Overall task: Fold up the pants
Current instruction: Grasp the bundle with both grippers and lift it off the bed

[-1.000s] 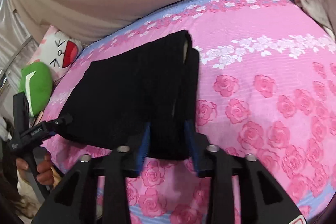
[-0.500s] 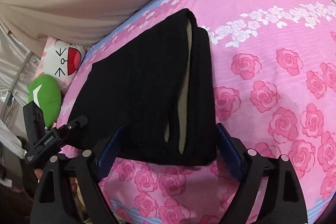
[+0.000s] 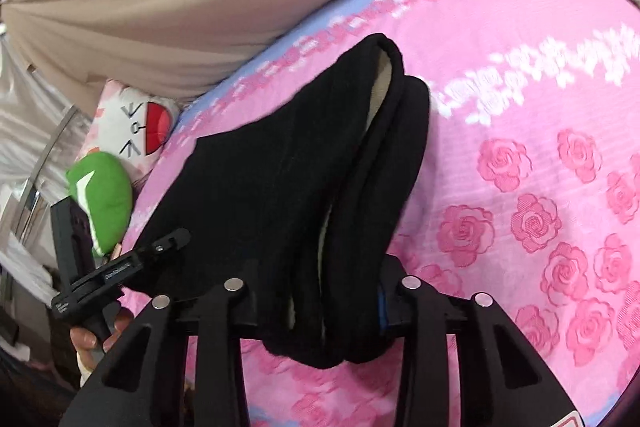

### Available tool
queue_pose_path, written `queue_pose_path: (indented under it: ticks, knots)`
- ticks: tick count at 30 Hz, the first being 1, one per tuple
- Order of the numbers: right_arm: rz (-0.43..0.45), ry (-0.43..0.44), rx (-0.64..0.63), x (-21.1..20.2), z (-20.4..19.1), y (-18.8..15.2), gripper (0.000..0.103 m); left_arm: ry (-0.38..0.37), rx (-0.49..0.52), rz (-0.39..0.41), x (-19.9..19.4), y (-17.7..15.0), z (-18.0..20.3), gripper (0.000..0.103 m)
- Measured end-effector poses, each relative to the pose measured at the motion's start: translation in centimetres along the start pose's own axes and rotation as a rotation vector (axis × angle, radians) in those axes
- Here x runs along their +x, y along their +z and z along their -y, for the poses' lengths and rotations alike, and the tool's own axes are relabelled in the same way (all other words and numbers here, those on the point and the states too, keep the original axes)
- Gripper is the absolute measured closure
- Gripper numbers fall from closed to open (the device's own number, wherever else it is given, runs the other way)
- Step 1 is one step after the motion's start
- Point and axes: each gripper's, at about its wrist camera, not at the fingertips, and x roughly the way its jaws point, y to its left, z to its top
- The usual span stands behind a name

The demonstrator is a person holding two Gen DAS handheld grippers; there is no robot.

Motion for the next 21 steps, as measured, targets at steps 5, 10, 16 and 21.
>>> queue_pose_path:
  ticks: [5,10,16,21]
  knots:
    - [0.000,0.035,-0.006,-3.8,-0.6,-1.4,0.069,-0.055,0.033,-0.045,-3.2,-2.2,0.3,0.069]
    - [-0.076,0.013,0.088,-3.0,3.3,-4.7,0.052,-0.072,-0.044,-0.107,-1.6,-5.1,-2.1,0.034]
    - [-0.058,0.016,0.080,-2.4,3.5,-5.2,0.034,-0.116,-0.066,-0.063,-1.4,-5.7,-1.9,0.005]
    - [-0.032,0.047,0.029,-1.9,2.7,-5.5,0.017,-0.034,-0.015,-0.005,-0.6,-6.0,-0.5,0.005]
